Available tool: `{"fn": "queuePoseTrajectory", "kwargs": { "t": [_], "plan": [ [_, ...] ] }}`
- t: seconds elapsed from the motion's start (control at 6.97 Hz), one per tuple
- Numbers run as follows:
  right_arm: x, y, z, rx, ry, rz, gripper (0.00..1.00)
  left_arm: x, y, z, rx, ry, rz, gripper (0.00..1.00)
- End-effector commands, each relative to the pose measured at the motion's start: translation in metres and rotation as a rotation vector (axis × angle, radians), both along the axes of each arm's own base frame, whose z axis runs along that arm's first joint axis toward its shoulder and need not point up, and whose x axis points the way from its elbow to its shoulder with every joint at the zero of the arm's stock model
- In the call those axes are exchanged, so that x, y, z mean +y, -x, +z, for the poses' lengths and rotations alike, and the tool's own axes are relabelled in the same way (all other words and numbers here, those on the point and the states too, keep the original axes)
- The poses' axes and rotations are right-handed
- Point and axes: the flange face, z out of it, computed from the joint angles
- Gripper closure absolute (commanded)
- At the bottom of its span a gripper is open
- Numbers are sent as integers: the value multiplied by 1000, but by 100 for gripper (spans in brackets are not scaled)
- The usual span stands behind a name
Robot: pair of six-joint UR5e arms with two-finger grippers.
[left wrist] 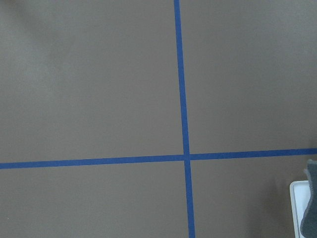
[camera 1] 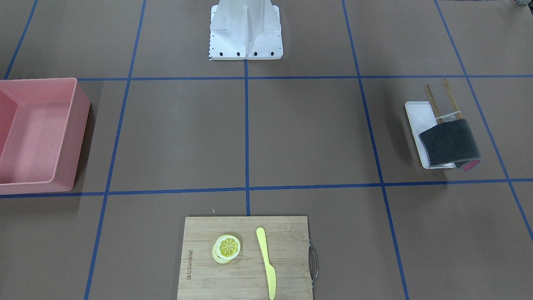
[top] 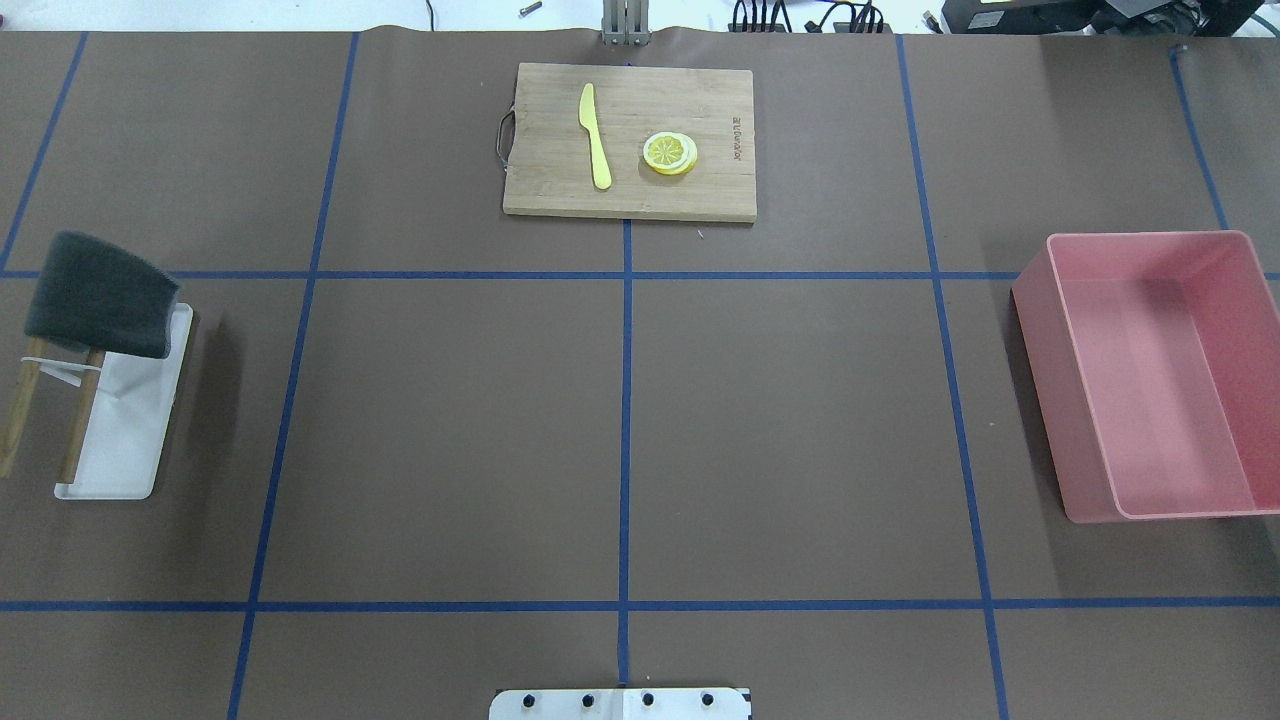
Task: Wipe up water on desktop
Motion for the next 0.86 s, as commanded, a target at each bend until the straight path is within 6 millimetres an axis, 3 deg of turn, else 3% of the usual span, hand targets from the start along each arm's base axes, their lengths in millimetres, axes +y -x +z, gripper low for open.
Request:
{"fn": "queuePoseTrajectory", "kwargs": {
  "t": [0.0, 0.29, 0.57, 0.72],
  "plan": [
    [-1, 0, -11, 5, -28, 0, 0, -2, -1, -1, 7, -8, 3, 2],
    [3, 1, -7, -3, -28, -6, 0, -7, -1, -12, 16, -13, -12, 2],
    [-1, 0, -12, 5, -36, -5, 0, -33, -31, -61, 213, 102, -95, 2],
    [-5, 4, -18, 7, -51, -16, 0, -36, -54, -70, 247, 116, -102, 2]
  ]
}}
